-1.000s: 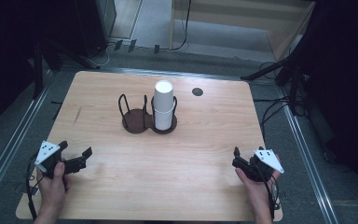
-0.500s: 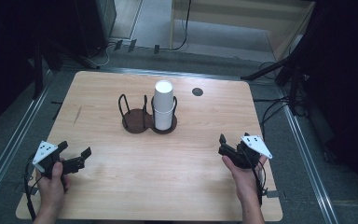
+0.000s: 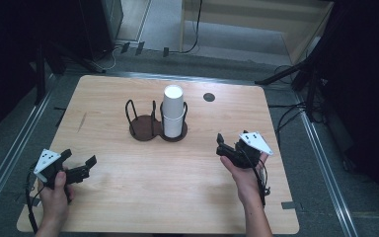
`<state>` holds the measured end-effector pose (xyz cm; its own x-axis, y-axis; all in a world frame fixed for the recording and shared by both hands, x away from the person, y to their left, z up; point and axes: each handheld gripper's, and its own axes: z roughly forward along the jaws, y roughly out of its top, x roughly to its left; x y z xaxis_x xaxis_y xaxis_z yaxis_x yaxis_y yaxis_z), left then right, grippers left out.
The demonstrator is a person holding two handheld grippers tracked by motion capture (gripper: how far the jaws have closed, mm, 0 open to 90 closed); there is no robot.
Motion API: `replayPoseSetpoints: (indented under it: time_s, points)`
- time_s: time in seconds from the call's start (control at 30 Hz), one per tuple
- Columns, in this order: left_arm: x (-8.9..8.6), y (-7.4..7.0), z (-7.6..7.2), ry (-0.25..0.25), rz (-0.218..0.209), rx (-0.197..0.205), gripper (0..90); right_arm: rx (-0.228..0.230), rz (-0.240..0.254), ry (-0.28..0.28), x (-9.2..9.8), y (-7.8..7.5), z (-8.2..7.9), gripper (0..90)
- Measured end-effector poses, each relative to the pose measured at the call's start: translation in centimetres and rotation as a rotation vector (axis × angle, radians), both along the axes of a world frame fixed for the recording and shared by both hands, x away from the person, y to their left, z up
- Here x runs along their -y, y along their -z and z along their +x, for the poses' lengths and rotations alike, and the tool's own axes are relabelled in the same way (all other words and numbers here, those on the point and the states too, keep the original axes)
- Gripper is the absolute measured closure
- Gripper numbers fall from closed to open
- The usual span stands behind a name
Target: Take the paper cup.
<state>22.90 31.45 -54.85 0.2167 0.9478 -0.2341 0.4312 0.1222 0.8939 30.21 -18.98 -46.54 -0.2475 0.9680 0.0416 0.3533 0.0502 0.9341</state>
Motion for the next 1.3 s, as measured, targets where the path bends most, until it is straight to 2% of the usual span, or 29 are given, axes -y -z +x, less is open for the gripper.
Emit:
replayPoseSetpoints:
  time_s: [0.7,1.3]
  points:
    - [-0.1,0.0,0.0,-0.001,-0.011,0.004,0.0,0.011,0.025,-0.128,-6.9,-1.1,2.0,11.8]
    - [-0.1,0.0,0.0,0.001,-0.013,0.005,0.0,0.003,0.046,-0.19,-11.4,-1.3,3.6,11.8]
